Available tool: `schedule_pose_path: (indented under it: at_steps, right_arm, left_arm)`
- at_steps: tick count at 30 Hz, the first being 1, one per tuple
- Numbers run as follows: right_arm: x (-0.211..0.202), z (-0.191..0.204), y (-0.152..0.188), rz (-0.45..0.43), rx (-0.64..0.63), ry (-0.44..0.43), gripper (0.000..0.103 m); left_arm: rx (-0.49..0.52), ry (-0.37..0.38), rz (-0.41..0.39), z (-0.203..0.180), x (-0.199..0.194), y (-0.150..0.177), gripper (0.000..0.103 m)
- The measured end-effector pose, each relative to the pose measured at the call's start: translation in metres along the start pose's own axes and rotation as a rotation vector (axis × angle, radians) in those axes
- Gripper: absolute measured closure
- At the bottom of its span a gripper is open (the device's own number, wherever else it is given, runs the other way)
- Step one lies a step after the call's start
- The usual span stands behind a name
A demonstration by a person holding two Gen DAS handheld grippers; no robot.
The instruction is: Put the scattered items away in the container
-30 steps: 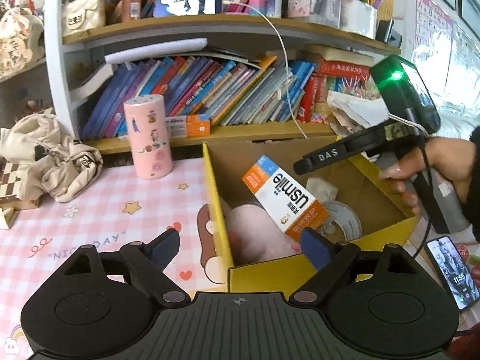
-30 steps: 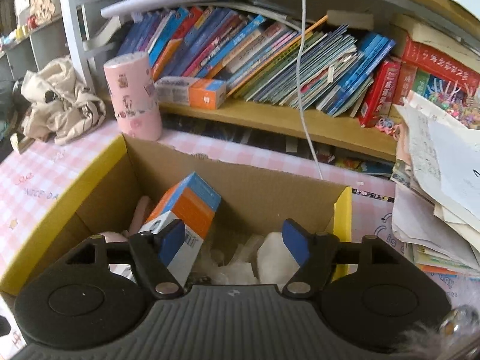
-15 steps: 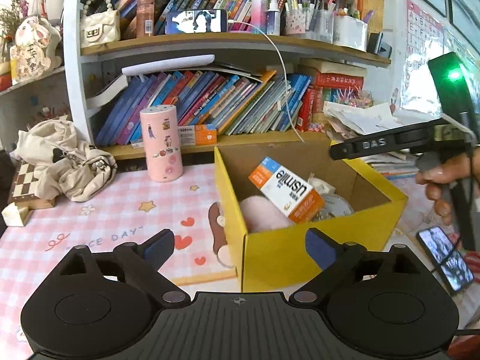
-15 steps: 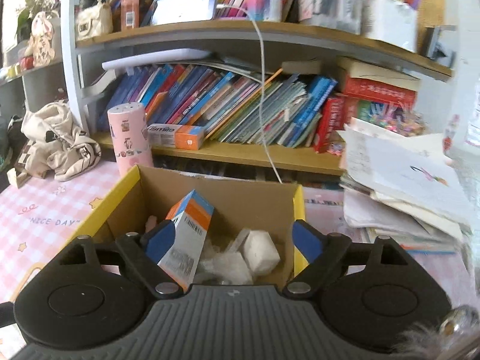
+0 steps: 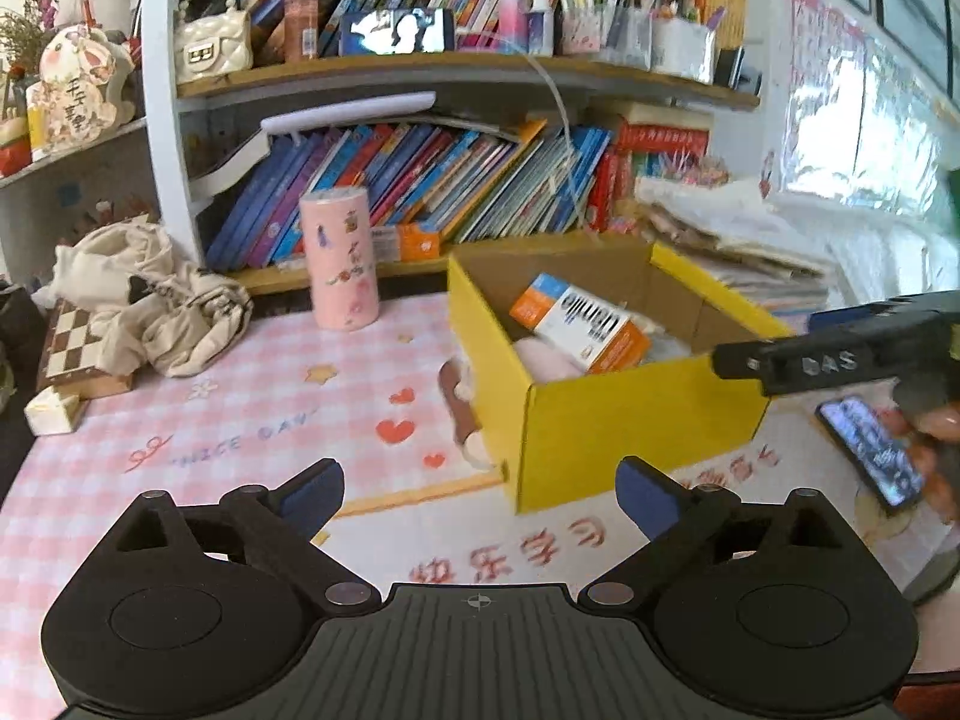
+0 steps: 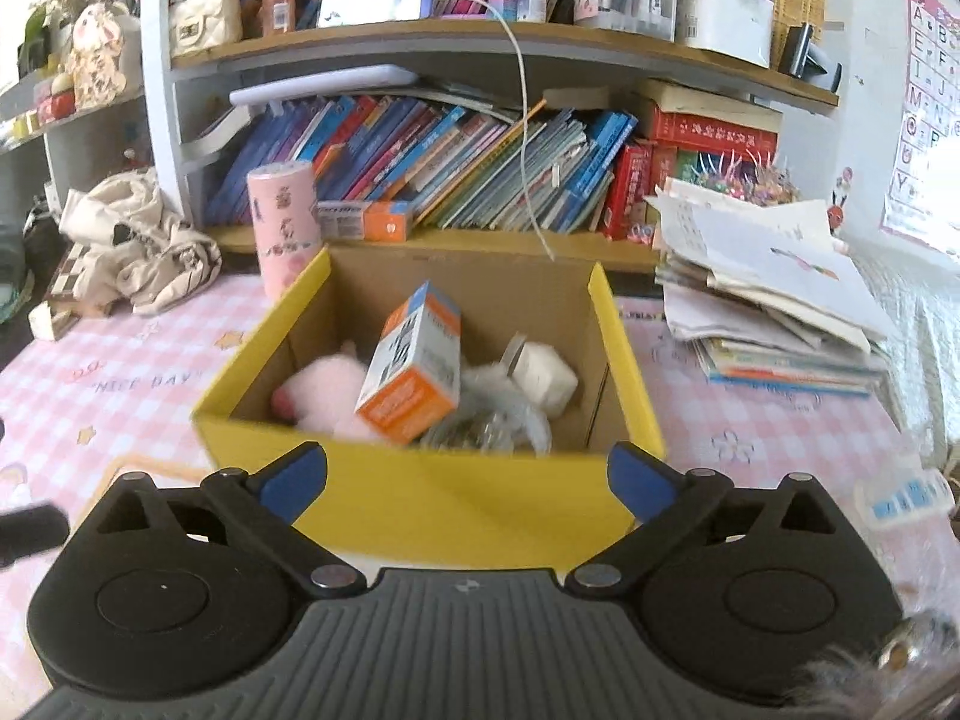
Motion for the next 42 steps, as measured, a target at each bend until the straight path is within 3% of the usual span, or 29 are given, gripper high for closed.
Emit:
schedule_pose_path:
  at_steps: [15, 23, 42]
  right_arm:
    - [-0.049, 0.061, 0.039, 0.008, 0.010, 0.051, 0.000]
    - [-0.059, 0.080, 0.049, 0.016, 0.080, 0.088, 0.000]
    - [-0.069, 0.136, 0.053, 0.028, -0.010, 0.065, 0.000]
  left_arm:
    - [-0.021, -0.013, 0.049, 0.031, -0.025, 0.023, 0.004]
    - [-0.033, -0.018, 0.056, 0.049, -0.040, 0.034, 0.004]
    - [-0.070, -0.048, 0.065, 0.088, -0.061, 0.050, 0.004]
Point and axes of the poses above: each gripper's, at about its wrist camera, not at the fingertips, and x roughly the way its jaws point, z to its left, y to its underside, the point moved 3 cm from there along x, roughly the way its jaws point, and after that the axes turned 12 degrees about -z, right-handed, at the moved point
